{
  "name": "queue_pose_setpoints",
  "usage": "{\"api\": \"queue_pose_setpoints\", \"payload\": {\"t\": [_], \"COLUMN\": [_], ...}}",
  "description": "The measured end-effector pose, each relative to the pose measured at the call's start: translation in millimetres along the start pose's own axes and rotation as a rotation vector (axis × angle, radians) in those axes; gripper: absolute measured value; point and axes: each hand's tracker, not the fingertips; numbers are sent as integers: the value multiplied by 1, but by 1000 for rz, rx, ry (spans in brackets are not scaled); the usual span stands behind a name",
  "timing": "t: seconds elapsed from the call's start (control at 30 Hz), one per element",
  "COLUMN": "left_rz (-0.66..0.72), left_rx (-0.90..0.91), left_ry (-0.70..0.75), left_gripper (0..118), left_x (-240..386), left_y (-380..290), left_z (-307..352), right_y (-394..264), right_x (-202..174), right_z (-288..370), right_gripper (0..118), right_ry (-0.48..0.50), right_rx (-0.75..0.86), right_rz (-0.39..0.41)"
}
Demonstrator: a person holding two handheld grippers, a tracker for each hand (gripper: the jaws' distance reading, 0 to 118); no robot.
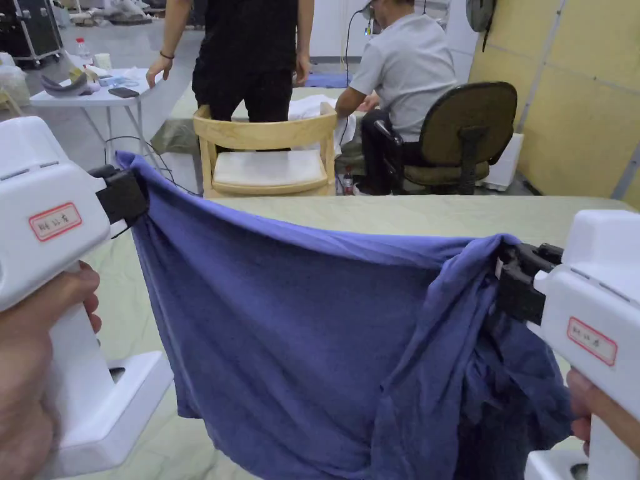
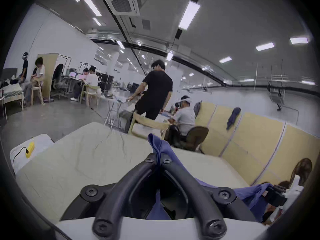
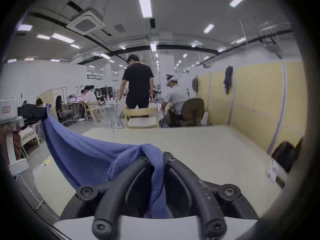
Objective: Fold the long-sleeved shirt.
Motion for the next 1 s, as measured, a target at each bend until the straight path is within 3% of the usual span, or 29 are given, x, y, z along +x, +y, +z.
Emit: {"api": "queue_pose_setpoints", "payload": {"t": [0.13, 0.23, 0.37, 0.47, 0.57, 0.8, 1.0], "left_rz": [7, 24, 36, 54, -18, -91, -109], "left_rx": [23, 31, 38, -3, -30, -29, -176], "left_ry": [-1, -7, -29, -25, 30, 71, 94], "left_gripper": [1, 1, 1, 1, 1, 1, 1], "left_x": [7, 17, 27, 27, 25, 13, -37], "left_y": [43, 80, 116, 137, 148, 130, 29], "left_z": [-25, -61, -97, -130, -164, -239, -302], "right_y": [73, 131, 187, 220, 238, 215, 93], "right_x": [3, 13, 16, 20, 17, -6, -13], "right_z": [-29, -59, -98, -136, -177, -268, -352], "right_gripper": [14, 14, 14, 14, 15, 14, 15], "right_ry": [-22, -3, -73, -61, -73, -96, -75], "right_rx": [15, -13, -13, -48, -73, -138, -321], "right_rz": [147, 135, 218, 199, 188, 189, 205]}}
